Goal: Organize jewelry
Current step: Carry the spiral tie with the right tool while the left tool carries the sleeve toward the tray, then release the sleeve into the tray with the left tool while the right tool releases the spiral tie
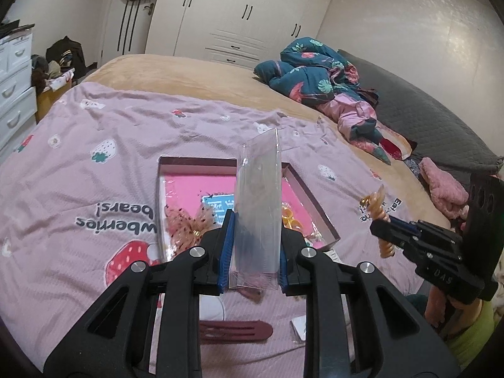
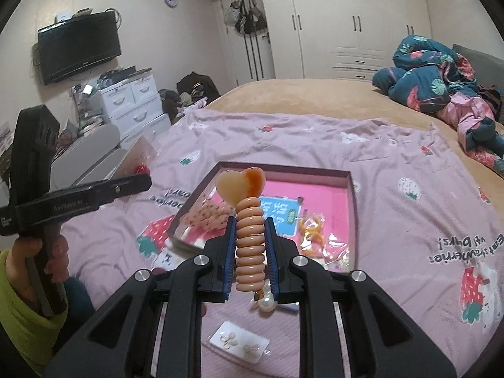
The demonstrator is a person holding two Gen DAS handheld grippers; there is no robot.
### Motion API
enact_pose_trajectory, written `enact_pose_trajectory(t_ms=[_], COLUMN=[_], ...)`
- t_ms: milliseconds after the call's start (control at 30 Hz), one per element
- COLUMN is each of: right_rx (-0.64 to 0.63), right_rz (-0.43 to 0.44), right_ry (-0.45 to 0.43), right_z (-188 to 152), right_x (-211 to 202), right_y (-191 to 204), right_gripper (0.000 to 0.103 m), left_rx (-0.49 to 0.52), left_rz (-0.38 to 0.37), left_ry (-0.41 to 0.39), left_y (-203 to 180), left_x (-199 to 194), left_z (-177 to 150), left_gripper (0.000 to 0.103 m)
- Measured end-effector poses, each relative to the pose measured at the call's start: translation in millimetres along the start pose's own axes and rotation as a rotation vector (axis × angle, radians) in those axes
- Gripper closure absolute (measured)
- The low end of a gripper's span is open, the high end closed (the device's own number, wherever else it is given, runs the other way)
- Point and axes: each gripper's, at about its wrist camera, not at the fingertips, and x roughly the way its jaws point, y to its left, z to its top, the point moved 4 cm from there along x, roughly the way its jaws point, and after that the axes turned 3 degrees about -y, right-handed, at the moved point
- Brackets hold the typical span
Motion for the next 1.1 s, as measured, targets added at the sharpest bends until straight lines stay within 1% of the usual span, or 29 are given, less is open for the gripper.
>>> enact_pose_trajectory(t_ms=[267,500,800,1100], right_rx=[0.036,0.065,0.091,0.118], right_rz=[-0.07,-0.109,-0.132,-0.137], right_ry=[-0.01,0.001,0.027,0.067], right_z=[12,11,3,-5], right_x=[9,23,43,77], right_y=[-32,-55,-76,-86], right_gripper=[0.086,0.086,0.086,0.086], left_rx=[0.022,0.035,0.056,0.071], left_rz=[-0.015,-0.028,-0.035,-0.022], left_ry=[0.022,0.057,0.103,0.161], left_y=[-9,-16,-19,-14], left_x=[25,54,93,126], left_z=[7,4,-11,-27], left_gripper=[0.088,0.088,0.088,0.088])
